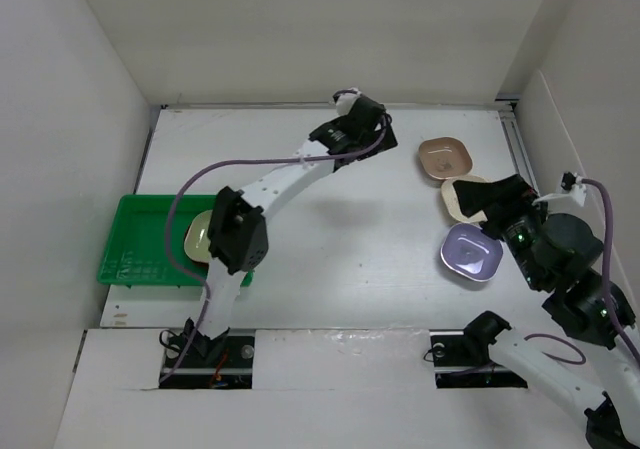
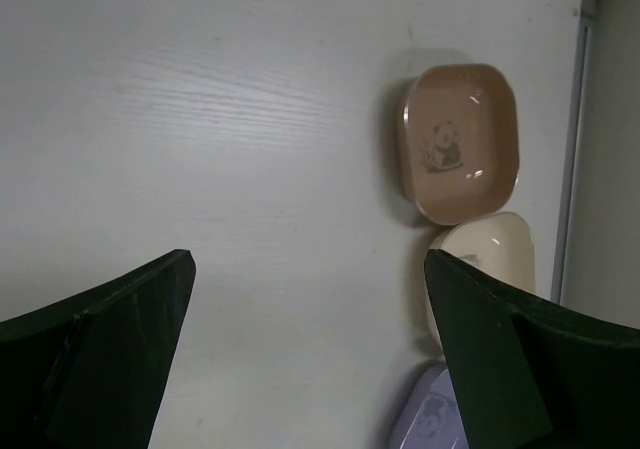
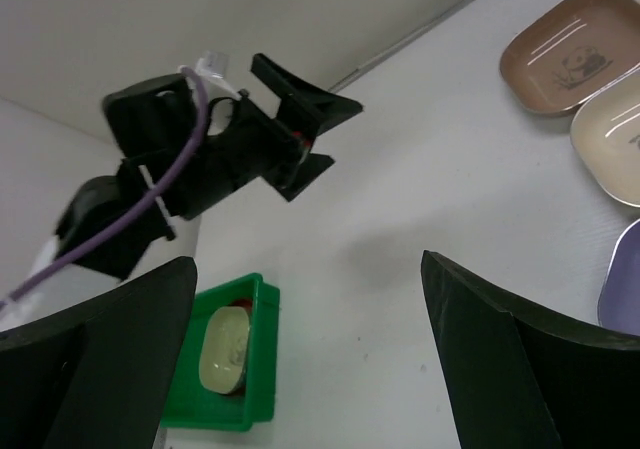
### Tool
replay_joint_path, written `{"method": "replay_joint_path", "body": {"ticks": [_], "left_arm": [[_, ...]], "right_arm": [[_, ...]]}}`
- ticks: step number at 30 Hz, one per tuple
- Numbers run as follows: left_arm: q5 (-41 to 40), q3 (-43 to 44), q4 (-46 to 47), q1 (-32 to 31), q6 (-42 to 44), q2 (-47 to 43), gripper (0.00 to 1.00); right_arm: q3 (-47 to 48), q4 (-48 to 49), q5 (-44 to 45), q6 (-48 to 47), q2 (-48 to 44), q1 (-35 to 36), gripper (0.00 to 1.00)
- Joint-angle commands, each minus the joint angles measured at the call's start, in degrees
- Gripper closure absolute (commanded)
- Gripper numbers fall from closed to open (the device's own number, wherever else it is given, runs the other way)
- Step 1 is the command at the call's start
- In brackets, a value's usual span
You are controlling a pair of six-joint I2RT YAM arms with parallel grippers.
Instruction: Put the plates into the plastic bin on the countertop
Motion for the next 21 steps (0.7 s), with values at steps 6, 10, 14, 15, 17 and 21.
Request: {"method": "replay_joint_path", "body": {"ticks": [6,10,14,15,17,21], "left_arm": [[14.74,14.66,6.09,-3.37,0.59,16.04,0.02],[14.76,15.7,6.39,-6.89,-0.02,16.57,0.03],[12.58,13.61,2.95,-11.28,1.73,15.7,0.03],[11.78,10.64,2.95,-12.25,2.26,15.08,0.05],[11.16,7.2,2.94,-14.63,3.83,13.23,0.06],[9.59,4.19,1.2,-18.14,5.52,13.75,0.12]], "right_arm": [[2.38,-5.64,7.16,5.2,-2.06,-0.38,0.0],[3.87,-6.86,7.68,3.97,-2.68,-0.38,0.0],[5.45,-7.57,7.68,2.83,-2.68,-0.38,0.0],[5.46,-7.57,7.68,2.83,-2.68,-0.38,0.0],[5.46,-7.57,6.63,1.78,-2.68,-0.38,0.0],[5.98,-8.1,5.58,1.16,-2.68,-0.38,0.0]]}}
